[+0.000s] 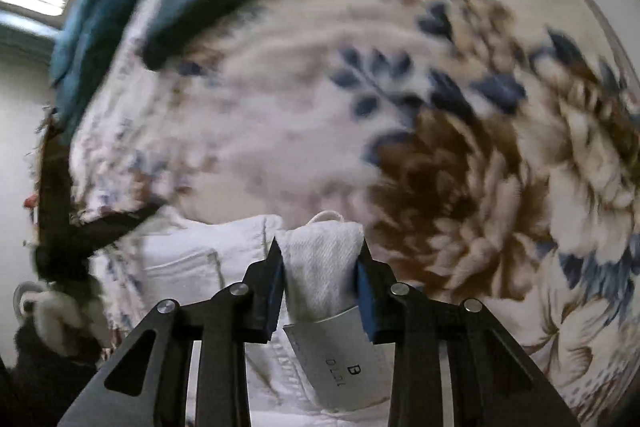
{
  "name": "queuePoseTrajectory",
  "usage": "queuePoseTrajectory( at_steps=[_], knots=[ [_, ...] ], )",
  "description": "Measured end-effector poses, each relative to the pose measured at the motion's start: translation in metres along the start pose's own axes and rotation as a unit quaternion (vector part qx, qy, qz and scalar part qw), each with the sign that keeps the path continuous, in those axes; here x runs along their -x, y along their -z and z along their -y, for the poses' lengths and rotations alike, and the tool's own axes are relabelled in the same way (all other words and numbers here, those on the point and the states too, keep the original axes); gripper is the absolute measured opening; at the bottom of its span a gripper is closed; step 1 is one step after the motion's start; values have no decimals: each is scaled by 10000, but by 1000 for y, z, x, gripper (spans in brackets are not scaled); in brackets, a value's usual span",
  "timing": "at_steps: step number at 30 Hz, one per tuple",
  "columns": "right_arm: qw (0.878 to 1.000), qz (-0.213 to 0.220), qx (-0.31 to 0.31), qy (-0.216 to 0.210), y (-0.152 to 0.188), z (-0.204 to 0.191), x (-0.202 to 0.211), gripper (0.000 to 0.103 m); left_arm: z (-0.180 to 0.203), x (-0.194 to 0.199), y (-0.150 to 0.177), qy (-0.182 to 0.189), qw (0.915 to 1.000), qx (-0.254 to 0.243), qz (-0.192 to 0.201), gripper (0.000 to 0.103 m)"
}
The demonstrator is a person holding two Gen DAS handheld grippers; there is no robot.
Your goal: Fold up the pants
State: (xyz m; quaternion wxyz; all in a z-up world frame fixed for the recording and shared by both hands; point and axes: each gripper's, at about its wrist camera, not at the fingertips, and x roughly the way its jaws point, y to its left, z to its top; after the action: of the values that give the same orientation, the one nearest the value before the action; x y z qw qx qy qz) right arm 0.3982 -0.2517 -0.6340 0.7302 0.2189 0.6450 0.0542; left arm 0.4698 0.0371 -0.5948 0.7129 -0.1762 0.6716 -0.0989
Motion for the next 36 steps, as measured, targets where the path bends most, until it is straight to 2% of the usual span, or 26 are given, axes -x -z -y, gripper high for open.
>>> queuePoseTrajectory(
  at_steps=[1,3,4,5,8,9,11,14,16,20,22,24,25,26,27,28,29,31,32,33,34,35,36],
  knots=[
    [9999,-155,-66,20,-1,3,-8,44,-1,4,-2,-61,10000,-4,34,36],
    [9984,-476,-296,-10,-2,12,-18,60,-3,16,0,-205,9996,-45,205,61],
    [9976,-573,-389,-26,-3,15,-17,66,-6,23,3,-278,9991,24,323,70],
    [9967,-657,-470,3,-4,19,-14,67,-10,26,7,-322,9987,101,379,82],
    [9962,-679,-499,217,-3,21,0,68,-22,31,22,-531,9974,288,403,87],
    [9967,-624,-447,247,-2,20,8,68,-24,31,26,-574,9968,321,454,97],
    [9978,-502,-271,345,-3,8,21,71,-28,33,38,-700,9955,391,498,101],
    [9979,-471,393,188,-6,-30,34,80,-33,35,59,-1307,9892,427,501,101],
    [9929,-683,974,92,-8,-70,29,82,-40,39,72,-1850,9794,531,603,101],
    [9664,-1261,2237,-85,-10,-169,-15,82,-62,34,90,-2361,9665,868,504,101],
    [9468,-1574,2806,-106,-7,-215,-48,82,-75,27,96,-2304,9662,1102,361,101],
    [9250,-1927,3266,256,-3,-249,-92,81,-87,22,102,-2232,9658,1291,262,101],
    [9190,-2068,3334,399,-2,-256,-107,77,-90,21,104,-2213,9658,1329,255,101],
    [9040,-2353,3530,535,3,-267,-129,71,-93,21,105,-2191,9660,1346,265,101],
    [8894,-2568,3721,677,10,-273,-145,50,-94,21,107,-2149,9667,1362,291,101],
    [8733,-2731,3915,973,17,-277,-164,41,-95,21,108,-2090,9677,1372,316,101],
    [8736,-2758,3880,1012,19,-277,-170,38,-98,22,111,-2048,9684,1386,328,101],
    [8976,-2909,3232,721,13,-268,-174,33,-100,24,115,-1854,9712,1454,364,101],
    [9187,-3025,2516,328,0,-254,-172,32,-100,24,120,-1777,9724,1464,373,101],
    [9325,-3166,1737,-40,-12,-235,-171,29,-98,23,123,-1683,9739,1472,382,101],
    [9399,-3301,748,-454,-23,-208,-170,26,-96,23,127,-1612,9750,1476,394,101],
    [9374,-3333,-421,-911,-30,-174,-168,25,-91,21,133,-1535,9762,1477,395,101],
    [9316,-3279,-1038,-1177,-31,-153,-166,22,-90,19,135,-1488,9769,1487,370,101]
  ],
)
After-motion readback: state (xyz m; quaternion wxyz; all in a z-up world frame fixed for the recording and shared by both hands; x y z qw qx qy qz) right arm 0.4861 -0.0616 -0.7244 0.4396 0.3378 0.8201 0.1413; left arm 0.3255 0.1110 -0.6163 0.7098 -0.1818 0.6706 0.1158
